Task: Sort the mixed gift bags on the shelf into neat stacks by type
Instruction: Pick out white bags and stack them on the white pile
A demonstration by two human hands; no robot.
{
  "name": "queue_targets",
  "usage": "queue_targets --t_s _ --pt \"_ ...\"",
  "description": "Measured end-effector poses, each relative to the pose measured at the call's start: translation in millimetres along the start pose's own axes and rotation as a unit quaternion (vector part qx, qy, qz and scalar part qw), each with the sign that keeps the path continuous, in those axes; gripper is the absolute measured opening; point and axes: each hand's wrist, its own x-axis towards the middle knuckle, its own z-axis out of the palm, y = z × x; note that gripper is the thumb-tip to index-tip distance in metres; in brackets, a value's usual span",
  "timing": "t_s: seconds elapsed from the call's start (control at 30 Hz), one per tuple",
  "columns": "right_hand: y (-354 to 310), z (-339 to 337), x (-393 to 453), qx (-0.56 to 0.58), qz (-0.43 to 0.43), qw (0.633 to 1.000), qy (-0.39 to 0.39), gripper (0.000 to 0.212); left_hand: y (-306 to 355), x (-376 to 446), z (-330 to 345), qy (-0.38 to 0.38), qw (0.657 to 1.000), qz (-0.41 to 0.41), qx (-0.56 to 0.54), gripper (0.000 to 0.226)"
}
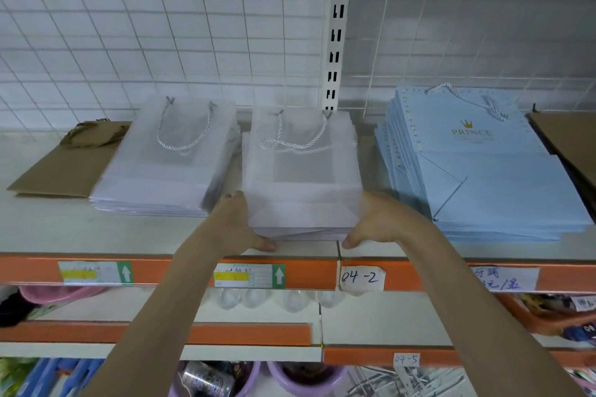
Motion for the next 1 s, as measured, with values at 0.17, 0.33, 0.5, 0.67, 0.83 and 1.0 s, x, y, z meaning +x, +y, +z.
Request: queue_targets --t_s 0.17,0.33,0.5,0.67,0.83,1.0 --pt "-0.3 -0.1 -4.5 -0.004 -0.009 1.0 0.02 0.044 -6.8 2.2 -4.9 0.019 0.999 0.024 -0.01 0.075" --pt "3.3 1.8 -13.3 -0.011 -0.006 0.997 0.07 0.042 -8.6 -3.2 -6.4 0.051 0.998 0.029 0.002 0.051" --pt "8.2 -2.6 -14.7 0.004 -0.004 0.997 0.075 0.036 -9.2 -5.3 -7.9 0.05 0.996 0.044 0.06 0.051" --pt "6.2 -6.4 -13.9 0.002 0.009 0.998 0.061 0.032 -7.1 -5.9 -11.6 0.028 0.998 0.025 0.055 0.045" --pt "-1.8 -4.5 -13.5 -0.043 0.008 0.999 0.021 0.028 -3.6 -7.0 -13.9 -0.001 0.995 0.025 0.092 0.045" --pt "4.7 -5.7 -11.8 -0.029 -0.012 0.999 0.036 0.032 -2.5 -12.5 -14.1 0.006 0.98 0.066 0.186 0.047"
